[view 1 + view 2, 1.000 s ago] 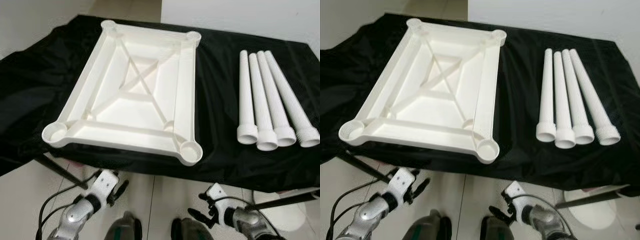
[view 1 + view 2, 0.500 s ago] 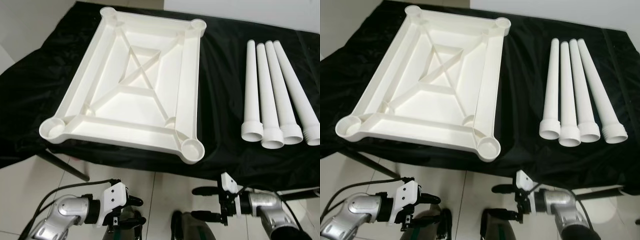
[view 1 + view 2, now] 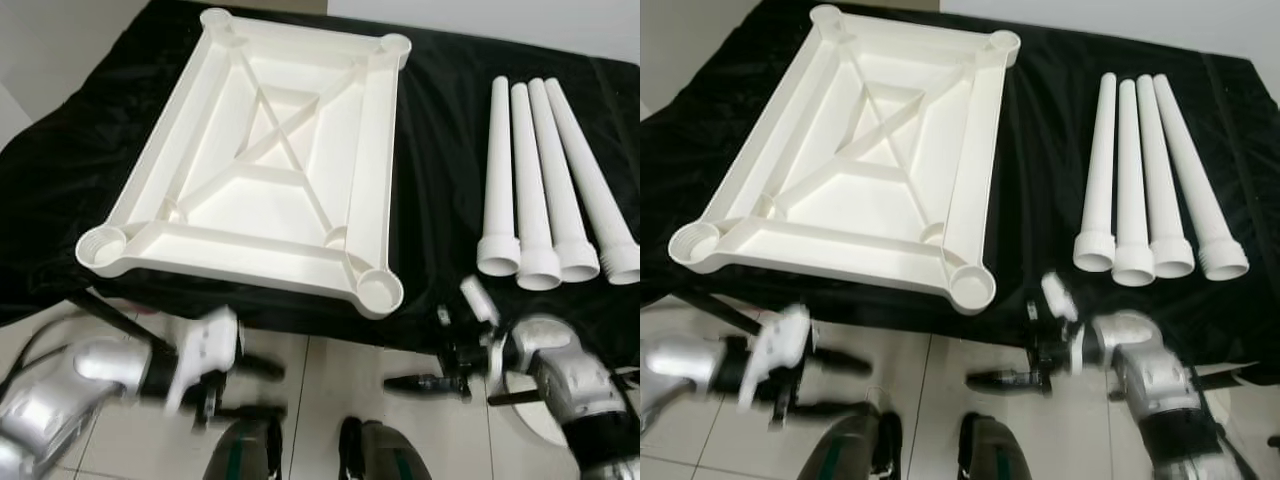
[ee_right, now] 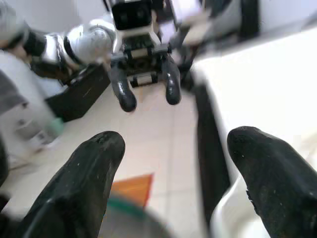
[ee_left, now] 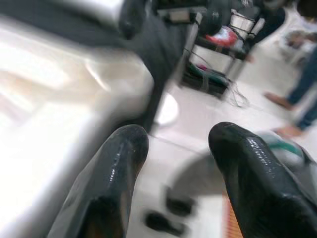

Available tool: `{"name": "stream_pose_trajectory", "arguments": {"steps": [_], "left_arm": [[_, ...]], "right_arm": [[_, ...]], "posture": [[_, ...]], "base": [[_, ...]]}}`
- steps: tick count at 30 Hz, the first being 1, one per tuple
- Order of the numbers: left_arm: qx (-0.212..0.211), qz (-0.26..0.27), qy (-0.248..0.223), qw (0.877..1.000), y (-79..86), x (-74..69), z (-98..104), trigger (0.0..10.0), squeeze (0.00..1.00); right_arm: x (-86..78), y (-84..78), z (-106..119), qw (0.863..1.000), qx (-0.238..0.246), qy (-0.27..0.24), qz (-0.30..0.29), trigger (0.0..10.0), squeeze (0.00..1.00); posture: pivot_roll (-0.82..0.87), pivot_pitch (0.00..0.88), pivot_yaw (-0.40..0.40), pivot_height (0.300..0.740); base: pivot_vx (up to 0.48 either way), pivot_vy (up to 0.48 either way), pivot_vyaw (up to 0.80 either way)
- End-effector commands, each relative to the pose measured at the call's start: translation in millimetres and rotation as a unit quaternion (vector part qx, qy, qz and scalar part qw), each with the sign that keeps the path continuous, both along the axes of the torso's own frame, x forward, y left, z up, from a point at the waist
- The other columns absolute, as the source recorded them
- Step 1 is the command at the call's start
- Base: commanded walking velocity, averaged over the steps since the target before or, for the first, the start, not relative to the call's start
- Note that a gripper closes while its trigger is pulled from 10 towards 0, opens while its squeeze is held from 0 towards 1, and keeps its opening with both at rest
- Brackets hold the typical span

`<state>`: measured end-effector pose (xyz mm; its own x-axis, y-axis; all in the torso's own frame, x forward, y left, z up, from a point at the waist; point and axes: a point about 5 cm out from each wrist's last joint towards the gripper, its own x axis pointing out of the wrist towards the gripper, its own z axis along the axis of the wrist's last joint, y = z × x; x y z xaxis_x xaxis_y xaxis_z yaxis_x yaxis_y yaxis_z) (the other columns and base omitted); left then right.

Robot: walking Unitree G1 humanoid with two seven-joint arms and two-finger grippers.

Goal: Building children table

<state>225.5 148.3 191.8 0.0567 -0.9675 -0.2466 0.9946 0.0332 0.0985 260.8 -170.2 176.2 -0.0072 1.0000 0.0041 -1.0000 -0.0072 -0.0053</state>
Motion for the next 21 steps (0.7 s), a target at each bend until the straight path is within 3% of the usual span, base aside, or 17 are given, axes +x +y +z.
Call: {"name": "stream_pose_trajectory", "arguments": {"steps": [1,6,7,8,10,11,14,15,16,17,19,20,21], "left_arm": [[-0.006,-0.044,0.039,0.998,3.1,-5.5,-4.1,10.0,0.0],[-0.028,-0.013,0.02,0.999,2.5,8.8,7.7,10.0,0.0],[-0.043,0.021,0.002,0.999,2.6,19.9,11.3,10.0,0.0],[-0.043,0.021,0.002,0.999,2.6,19.9,11.3,10.0,0.0],[-0.08,0.087,-0.018,0.993,-0.1,37.9,14.7,10.0,0.0],[-0.131,0.157,-0.042,0.978,-4.6,51.8,17.7,10.0,0.0],[-0.143,0.171,-0.044,0.974,-5.5,54.5,18.9,10.0,0.0],[-0.165,0.216,-0.044,0.961,-6.5,63.7,20.8,10.0,0.0],[-0.165,0.216,-0.044,0.961,-6.5,63.7,20.8,10.0,0.0],[-0.192,0.255,-0.04,0.947,-7.3,72.2,24.7,10.0,0.0],[-0.192,0.255,-0.04,0.947,-7.3,72.2,24.7,10.0,0.0],[-0.214,0.308,-0.042,0.926,-7.4,81.4,27.3,10.0,0.0],[-0.214,0.308,-0.042,0.926,-7.4,81.4,27.3,10.0,0.0]], "right_arm": [[0.1,-3.8,-4.5,0.999,0.015,0.023,-0.022,10.0,0.0],[12.6,-3.2,3.0,0.997,0.035,0.006,-0.066,10.0,0.0],[25.5,-1.5,8.8,0.989,0.067,-0.016,-0.129,10.0,0.0],[25.5,-1.5,8.8,0.989,0.067,-0.016,-0.129,10.0,0.0],[43.1,3.1,15.0,0.967,0.11,-0.025,-0.227,10.0,0.0],[52.0,8.8,20.5,0.937,0.154,-0.034,-0.31,10.0,0.0],[52.9,9.7,22.3,0.93,0.164,-0.034,-0.326,10.0,0.0],[57.2,10.9,25.7,0.912,0.185,-0.026,-0.364,10.0,0.0],[57.2,10.9,25.7,0.912,0.185,-0.026,-0.364,10.0,0.0],[59.6,12.1,28.9,0.898,0.196,-0.03,-0.394,10.0,0.0],[59.6,12.1,28.9,0.898,0.196,-0.03,-0.394,10.0,0.0],[61.7,12.6,30.9,0.877,0.205,-0.032,-0.434,10.0,0.0],[61.7,12.6,30.9,0.877,0.205,-0.032,-0.434,10.0,0.0]], "posture": [[0.07,0.118,-0.012,0.74],[0.06,0.113,-0.012,0.74],[0.05,0.102,-0.01,0.74],[0.05,0.102,-0.01,0.74],[0.05,0.101,-0.007,0.74],[0.04,0.093,-0.006,0.74],[0.04,0.093,-0.006,0.74],[0.03,0.089,-0.001,0.74],[0.03,0.089,-0.001,0.74],[0.03,0.085,0.002,0.74],[0.03,0.085,0.002,0.74],[0.02,0.08,0.006,0.74],[0.02,0.08,0.006,0.74]], "base": [[0.0,0.0,0.0],[0.0,0.0,0.0],[0.0,0.0,0.0],[0.0,0.0,0.0],[0.0,0.0,0.0],[0.0,0.0,0.0],[0.0,0.0,0.0],[0.0,0.0,0.0],[0.0,0.0,0.0],[0.0,0.0,0.0],[0.0,0.0,0.0],[0.0,0.0,0.0],[0.0,0.0,0.0]]}}
